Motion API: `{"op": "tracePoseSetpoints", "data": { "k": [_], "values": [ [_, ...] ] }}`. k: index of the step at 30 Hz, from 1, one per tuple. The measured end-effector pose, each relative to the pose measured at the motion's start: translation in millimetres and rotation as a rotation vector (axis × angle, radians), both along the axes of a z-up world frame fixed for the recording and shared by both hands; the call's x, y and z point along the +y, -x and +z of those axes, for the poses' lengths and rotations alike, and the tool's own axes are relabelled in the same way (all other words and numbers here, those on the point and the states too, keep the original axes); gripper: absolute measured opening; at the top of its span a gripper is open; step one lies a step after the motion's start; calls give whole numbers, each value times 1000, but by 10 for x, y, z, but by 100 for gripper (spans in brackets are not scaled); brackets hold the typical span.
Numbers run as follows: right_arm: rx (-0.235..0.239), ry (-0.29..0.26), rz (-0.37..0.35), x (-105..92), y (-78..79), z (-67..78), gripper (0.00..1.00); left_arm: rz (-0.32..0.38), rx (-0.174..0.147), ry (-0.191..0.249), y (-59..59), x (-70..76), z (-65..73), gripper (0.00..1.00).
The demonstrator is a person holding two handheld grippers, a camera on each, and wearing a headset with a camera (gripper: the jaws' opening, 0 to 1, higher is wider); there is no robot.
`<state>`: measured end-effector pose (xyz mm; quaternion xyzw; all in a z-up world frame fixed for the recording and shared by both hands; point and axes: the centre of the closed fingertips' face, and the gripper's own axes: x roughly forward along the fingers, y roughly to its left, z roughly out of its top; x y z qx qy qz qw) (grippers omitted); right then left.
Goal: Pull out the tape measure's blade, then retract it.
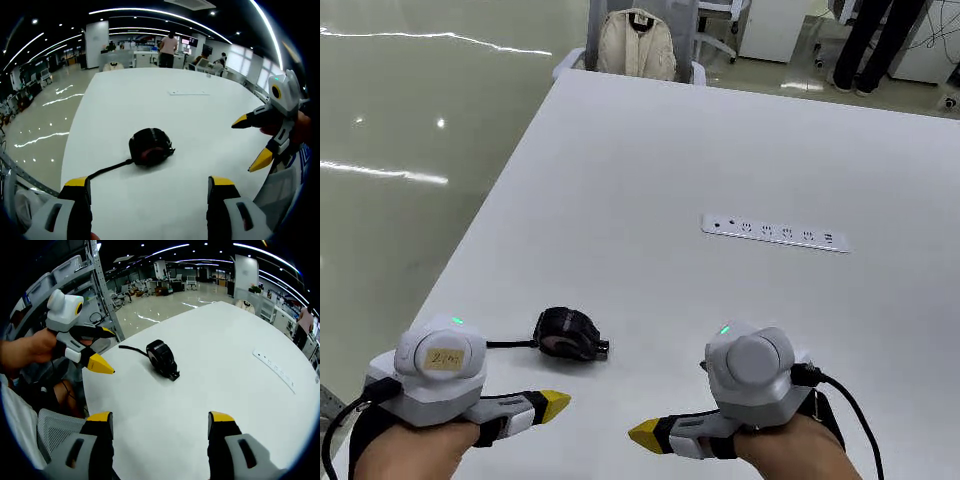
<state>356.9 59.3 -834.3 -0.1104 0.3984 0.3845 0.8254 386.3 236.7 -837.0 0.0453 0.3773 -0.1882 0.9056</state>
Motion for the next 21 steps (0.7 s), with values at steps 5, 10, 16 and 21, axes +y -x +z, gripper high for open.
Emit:
{"op": "tracePoseSetpoints", "data": {
  "k": [5,10,16,21],
  "values": [
    [-2,-2,12,26,-43,-30,79,-9,3,-3,-53,-23,-34,93],
    [2,8,25,29,-84,-91,79,-23,6,-16,-101,-41,-71,92],
    [11,17,46,52,-128,-169,78,-30,12,-18,-163,-51,-102,92],
    [15,19,56,74,-178,-210,78,-39,20,-20,-220,-71,-144,91]
  ]
}}
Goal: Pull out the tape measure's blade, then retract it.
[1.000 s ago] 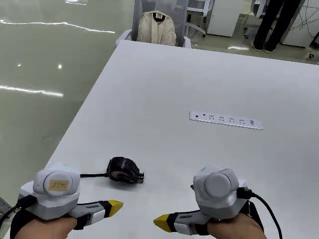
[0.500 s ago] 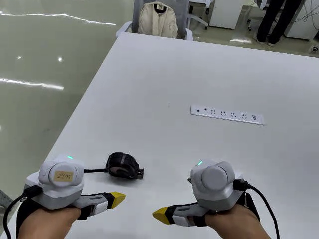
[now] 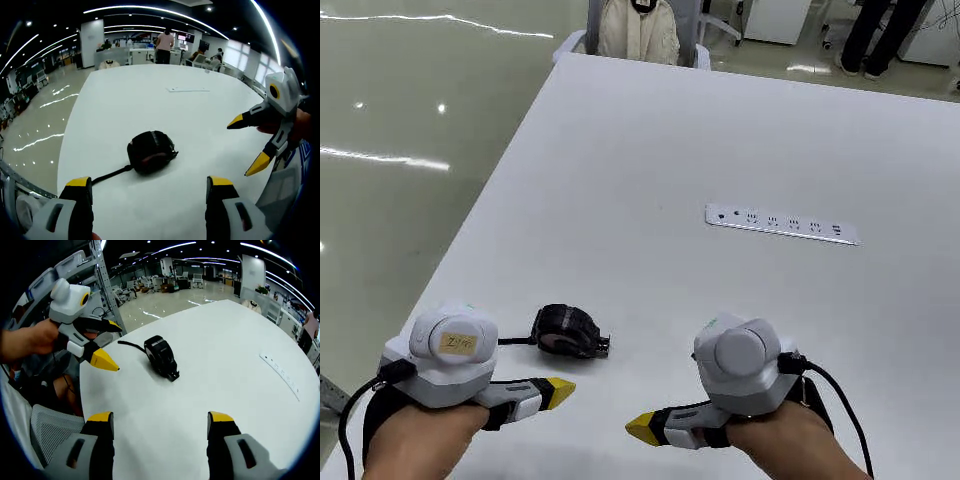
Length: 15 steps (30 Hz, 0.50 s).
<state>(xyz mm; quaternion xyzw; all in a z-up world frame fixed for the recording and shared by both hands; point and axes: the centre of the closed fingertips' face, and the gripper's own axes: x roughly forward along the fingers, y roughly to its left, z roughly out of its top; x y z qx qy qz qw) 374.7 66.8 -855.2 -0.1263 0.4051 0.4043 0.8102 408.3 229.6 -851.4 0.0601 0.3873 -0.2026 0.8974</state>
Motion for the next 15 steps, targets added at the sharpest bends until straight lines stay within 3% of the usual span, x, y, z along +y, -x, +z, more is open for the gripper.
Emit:
{"op": "tracePoseSetpoints", "data": {
  "k": [15],
  "values": [
    [0,9,35,26,-154,-99,76,-38,13,-11,-164,-80,-77,89]
  ]
}}
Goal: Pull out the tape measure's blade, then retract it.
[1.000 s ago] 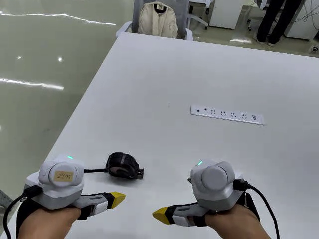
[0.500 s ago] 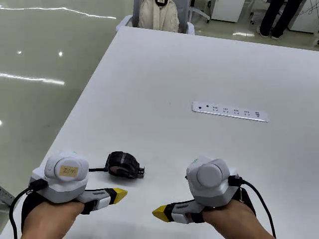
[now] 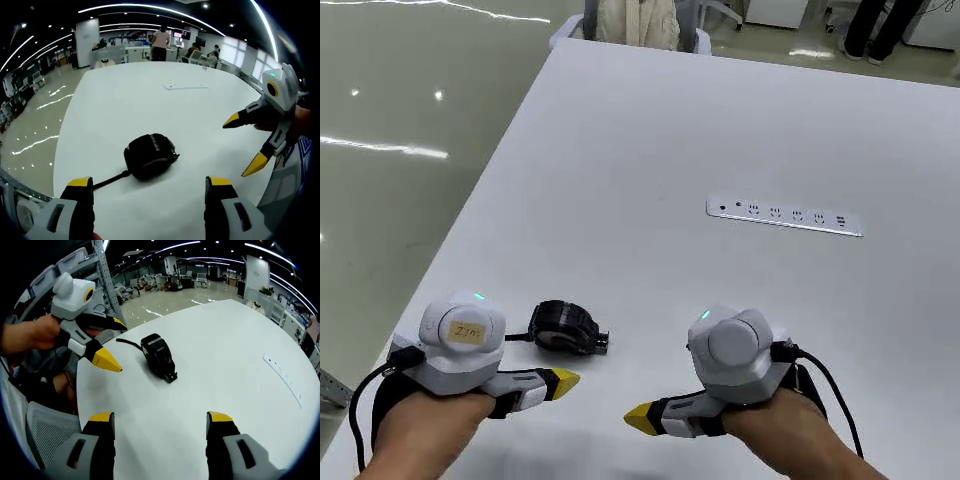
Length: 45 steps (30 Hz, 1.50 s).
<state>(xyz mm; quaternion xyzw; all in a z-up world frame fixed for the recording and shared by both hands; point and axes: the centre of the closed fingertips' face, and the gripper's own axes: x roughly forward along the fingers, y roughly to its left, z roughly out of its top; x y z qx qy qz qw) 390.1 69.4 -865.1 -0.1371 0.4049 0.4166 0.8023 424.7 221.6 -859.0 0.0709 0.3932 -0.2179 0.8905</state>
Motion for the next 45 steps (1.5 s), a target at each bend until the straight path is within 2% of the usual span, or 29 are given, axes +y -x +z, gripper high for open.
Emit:
{"op": "tracePoseSetpoints", "data": {
  "k": [7,10,14,24,26,45],
  "values": [
    [-6,6,36,33,-55,-50,74,-21,3,-8,-52,-22,-31,88],
    [-9,13,51,44,-85,-74,74,-25,-5,-3,-90,-29,-37,87],
    [-15,19,69,69,-126,-104,72,-46,-6,-19,-116,-37,-62,86],
    [-23,39,125,156,-227,-191,69,-134,-6,-45,-178,-61,-131,84],
    [-26,44,133,163,-240,-202,68,-144,-7,-35,-183,-82,-126,83],
    [-56,69,225,219,-403,-360,60,-321,-28,-106,-339,-138,-206,77]
  ]
}}
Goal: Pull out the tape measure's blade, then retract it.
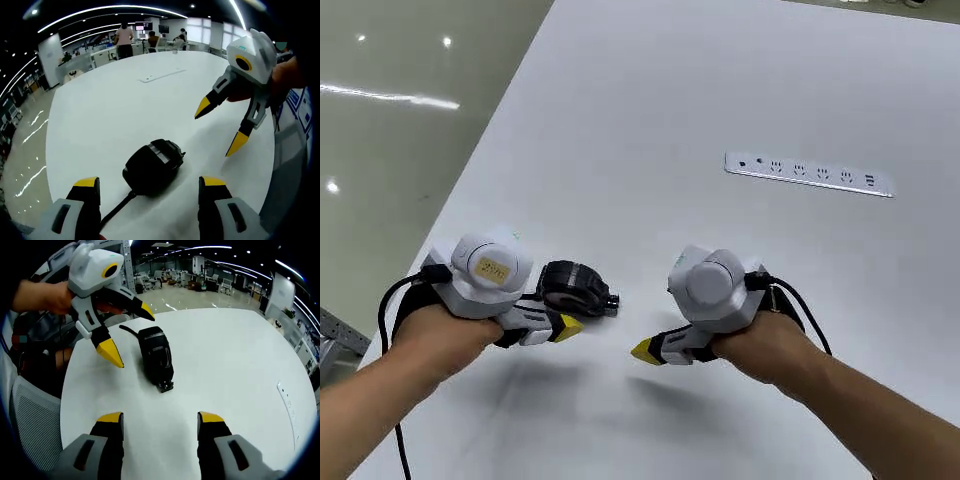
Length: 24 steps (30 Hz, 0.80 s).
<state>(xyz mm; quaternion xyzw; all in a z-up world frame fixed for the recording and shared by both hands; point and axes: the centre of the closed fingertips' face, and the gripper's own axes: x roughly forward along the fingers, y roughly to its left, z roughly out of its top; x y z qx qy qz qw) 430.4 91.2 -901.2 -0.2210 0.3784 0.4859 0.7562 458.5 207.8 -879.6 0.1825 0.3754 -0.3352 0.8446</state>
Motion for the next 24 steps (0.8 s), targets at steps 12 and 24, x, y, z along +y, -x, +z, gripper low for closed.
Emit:
{"op": "tracePoseSetpoints", "data": {
  "k": [12,24],
  "values": [
    [-15,5,61,75,-57,-84,57,-128,-26,-38,-90,-59,16,73],
    [-51,5,131,170,-138,-153,51,-270,-36,-79,-136,-147,-2,70]
  ]
}}
